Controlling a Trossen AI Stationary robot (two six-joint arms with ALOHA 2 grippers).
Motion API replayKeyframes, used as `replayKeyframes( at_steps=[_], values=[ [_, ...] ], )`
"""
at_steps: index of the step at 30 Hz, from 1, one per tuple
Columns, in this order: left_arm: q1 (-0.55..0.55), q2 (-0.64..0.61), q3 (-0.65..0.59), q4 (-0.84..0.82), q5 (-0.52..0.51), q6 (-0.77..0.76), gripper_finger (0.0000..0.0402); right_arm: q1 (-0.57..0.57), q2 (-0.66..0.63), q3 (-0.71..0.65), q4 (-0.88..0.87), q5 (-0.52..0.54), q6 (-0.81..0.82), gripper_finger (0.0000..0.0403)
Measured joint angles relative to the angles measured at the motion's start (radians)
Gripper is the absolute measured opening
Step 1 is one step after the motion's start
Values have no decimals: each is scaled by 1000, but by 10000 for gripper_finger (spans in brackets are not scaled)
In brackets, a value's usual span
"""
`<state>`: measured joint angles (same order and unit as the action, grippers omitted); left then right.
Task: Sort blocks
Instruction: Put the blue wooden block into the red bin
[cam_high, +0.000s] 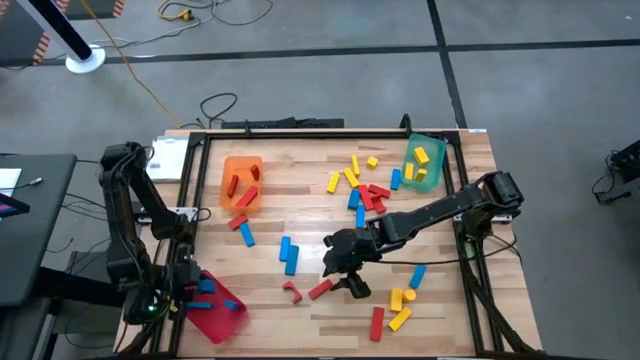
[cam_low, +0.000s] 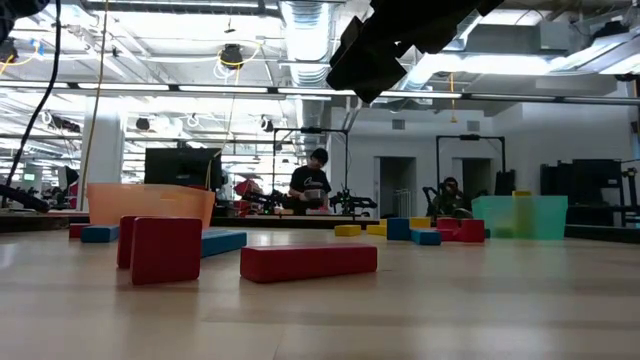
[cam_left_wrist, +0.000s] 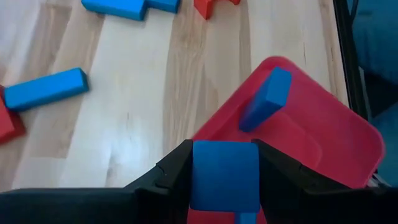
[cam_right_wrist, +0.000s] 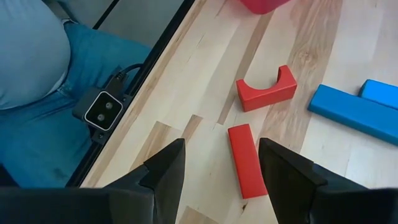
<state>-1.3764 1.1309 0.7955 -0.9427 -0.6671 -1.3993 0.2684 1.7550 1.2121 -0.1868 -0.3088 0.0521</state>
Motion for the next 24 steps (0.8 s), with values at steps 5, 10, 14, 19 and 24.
replayKeyframes(
  at_steps=[5,10,14,19,24],
  values=[
    [-15,2,-45,39,1,-40,137,0,0,0,0,0,0,219],
    [-16,2,-80,70,8,-42,137,0,0,0,0,0,0,219],
    [-16,5,-109,87,58,-49,137,0,0,0,0,0,0,219],
    [-16,29,-116,99,94,-55,139,0,0,0,-1,0,0,219],
    [-16,33,-116,98,95,-73,162,-3,0,0,-1,0,0,219]
  ],
)
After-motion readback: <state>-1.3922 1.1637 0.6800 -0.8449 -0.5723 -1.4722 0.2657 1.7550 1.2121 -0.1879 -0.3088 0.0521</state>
